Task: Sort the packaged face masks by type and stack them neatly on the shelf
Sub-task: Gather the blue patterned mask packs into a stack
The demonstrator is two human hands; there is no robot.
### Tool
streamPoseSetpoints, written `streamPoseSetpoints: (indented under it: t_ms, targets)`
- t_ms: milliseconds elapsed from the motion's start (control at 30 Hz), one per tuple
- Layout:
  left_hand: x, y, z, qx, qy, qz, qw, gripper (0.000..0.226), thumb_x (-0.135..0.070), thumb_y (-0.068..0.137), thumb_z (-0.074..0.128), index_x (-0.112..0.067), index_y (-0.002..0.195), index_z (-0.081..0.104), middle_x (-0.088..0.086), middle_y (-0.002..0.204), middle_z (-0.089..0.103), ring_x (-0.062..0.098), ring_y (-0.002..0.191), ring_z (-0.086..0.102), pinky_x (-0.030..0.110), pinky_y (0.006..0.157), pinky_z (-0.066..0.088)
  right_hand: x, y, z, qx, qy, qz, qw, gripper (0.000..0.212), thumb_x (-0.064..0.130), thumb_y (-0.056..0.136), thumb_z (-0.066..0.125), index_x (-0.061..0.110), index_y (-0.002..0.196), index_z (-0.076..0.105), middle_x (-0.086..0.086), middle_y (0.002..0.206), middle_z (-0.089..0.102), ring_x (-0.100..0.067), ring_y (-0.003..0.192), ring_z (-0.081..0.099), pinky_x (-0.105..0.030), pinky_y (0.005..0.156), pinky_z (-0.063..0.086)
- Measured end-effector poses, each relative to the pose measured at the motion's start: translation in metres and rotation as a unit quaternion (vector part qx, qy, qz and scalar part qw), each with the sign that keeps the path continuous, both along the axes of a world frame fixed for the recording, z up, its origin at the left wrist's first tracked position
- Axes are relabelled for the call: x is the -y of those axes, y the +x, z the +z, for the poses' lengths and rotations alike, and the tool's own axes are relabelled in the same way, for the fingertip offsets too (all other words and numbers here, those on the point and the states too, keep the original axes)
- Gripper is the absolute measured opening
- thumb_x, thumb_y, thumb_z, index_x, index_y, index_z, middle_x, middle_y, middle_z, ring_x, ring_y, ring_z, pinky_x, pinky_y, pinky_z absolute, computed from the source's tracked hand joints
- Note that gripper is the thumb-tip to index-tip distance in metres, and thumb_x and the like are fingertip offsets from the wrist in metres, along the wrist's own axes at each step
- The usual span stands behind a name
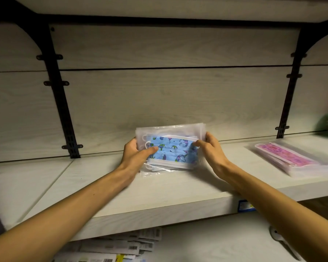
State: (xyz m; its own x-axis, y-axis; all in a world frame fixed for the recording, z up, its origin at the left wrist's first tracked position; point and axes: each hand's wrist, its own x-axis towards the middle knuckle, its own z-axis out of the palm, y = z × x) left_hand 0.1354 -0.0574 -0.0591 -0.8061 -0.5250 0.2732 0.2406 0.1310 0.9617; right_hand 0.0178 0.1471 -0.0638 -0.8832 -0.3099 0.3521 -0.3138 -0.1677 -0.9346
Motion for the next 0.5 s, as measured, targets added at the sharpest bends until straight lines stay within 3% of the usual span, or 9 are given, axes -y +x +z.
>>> streamPoseSetpoints:
  t_ms: [167,267,333,433,500]
  targets:
    - [0.003,0.003,0.018,-0.007,-0.055,0.029,0.998,0.027,0.003,0.077,0.082,-0.013,0.085,0.063,0.004,0.083,0.073,0.017,0.072,0.069,0.032,0.070,0.059,-0.017,-0.004,0.025,-0.089,0.113,0.002,0.990,0.019,-0.002,0.074,0.070,0.016,0.079,0.071,0.005,0.075,0.073,-0.006,0.066,0.064,-0.025,0.062,0.051]
    - [0.008,0.004,0.035,-0.029,-0.120,0.017,0.992,0.028,0.008,0.077,0.079,-0.013,0.086,0.064,0.002,0.082,0.071,0.010,0.067,0.066,0.024,0.062,0.057,-0.027,-0.008,0.042,-0.106,0.176,0.040,0.978,0.032,-0.002,0.076,0.079,0.016,0.099,0.067,-0.006,0.096,0.075,-0.015,0.086,0.065,-0.033,0.075,0.054]
    - [0.009,0.005,0.047,-0.033,-0.185,0.014,0.982,0.027,0.007,0.077,0.079,-0.014,0.082,0.063,0.000,0.077,0.068,0.004,0.062,0.060,0.022,0.058,0.052,-0.031,-0.008,0.061,-0.157,0.182,0.024,0.970,0.051,-0.002,0.076,0.082,0.013,0.119,0.059,-0.006,0.112,0.069,-0.016,0.101,0.064,-0.024,0.084,0.053]
    - [0.008,0.003,0.070,-0.033,-0.291,0.001,0.956,0.022,-0.001,0.074,0.082,-0.013,0.083,0.065,0.004,0.079,0.070,0.009,0.069,0.058,0.031,0.066,0.050,-0.030,-0.006,0.095,-0.255,0.223,0.010,0.941,0.068,0.006,0.075,0.083,0.020,0.134,0.052,0.004,0.122,0.064,-0.009,0.111,0.061,-0.013,0.086,0.047]
    - [0.001,0.004,0.089,-0.028,-0.371,0.001,0.928,0.021,-0.016,0.069,0.080,-0.012,0.085,0.067,0.011,0.082,0.072,0.014,0.071,0.057,0.039,0.069,0.053,-0.025,-0.001,0.111,-0.294,0.311,0.027,0.903,0.065,0.013,0.076,0.081,0.022,0.134,0.053,0.006,0.119,0.065,-0.009,0.109,0.061,-0.012,0.082,0.046]
